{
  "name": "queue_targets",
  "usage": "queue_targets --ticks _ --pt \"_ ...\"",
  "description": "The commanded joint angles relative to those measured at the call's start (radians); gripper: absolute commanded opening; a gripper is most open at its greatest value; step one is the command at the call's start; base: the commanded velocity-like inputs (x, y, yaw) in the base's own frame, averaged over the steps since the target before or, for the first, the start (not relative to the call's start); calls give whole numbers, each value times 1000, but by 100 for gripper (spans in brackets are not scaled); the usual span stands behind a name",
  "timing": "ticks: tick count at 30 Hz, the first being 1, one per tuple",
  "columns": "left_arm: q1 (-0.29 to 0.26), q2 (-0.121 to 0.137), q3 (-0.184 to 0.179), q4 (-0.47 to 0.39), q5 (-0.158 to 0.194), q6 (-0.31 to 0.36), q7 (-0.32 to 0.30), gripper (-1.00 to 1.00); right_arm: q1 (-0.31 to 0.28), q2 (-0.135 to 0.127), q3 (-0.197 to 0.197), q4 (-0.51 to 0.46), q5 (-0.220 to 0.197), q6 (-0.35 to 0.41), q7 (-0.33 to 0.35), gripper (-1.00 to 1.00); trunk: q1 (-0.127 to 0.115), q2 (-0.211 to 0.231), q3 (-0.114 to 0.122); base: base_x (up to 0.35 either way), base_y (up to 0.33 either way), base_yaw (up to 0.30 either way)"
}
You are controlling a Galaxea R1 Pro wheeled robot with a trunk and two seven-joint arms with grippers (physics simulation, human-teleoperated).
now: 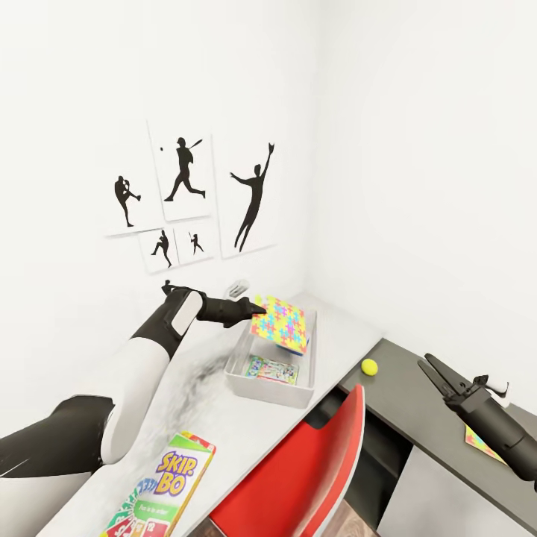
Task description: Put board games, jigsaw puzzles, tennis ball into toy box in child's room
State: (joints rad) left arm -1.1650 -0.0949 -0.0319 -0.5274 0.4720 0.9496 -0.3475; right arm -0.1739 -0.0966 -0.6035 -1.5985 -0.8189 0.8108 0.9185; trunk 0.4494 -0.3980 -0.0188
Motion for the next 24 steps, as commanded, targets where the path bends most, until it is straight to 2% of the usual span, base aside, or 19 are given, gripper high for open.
queue_targets --ticks 1,10,17,24 --pt "-1 0 -1 0 -7 1 -6 -100 -1 0 -1 0 -2 5 1 100 1 -2 -2 2 1 0" --pt "-1 -6 0 0 -8 1 -5 -100 -1 0 -1 0 -2 5 2 100 1 -2 -2 7 0 0" --pt "-1 -7 -1 0 -8 0 -5 -100 -1 0 -1 0 -2 5 1 100 1 -2 -2 164 -40 0" --pt "-1 -8 0 0 -9 1 -5 -100 -1 0 -1 0 -2 6 -1 100 1 -2 -2 37 -19 0"
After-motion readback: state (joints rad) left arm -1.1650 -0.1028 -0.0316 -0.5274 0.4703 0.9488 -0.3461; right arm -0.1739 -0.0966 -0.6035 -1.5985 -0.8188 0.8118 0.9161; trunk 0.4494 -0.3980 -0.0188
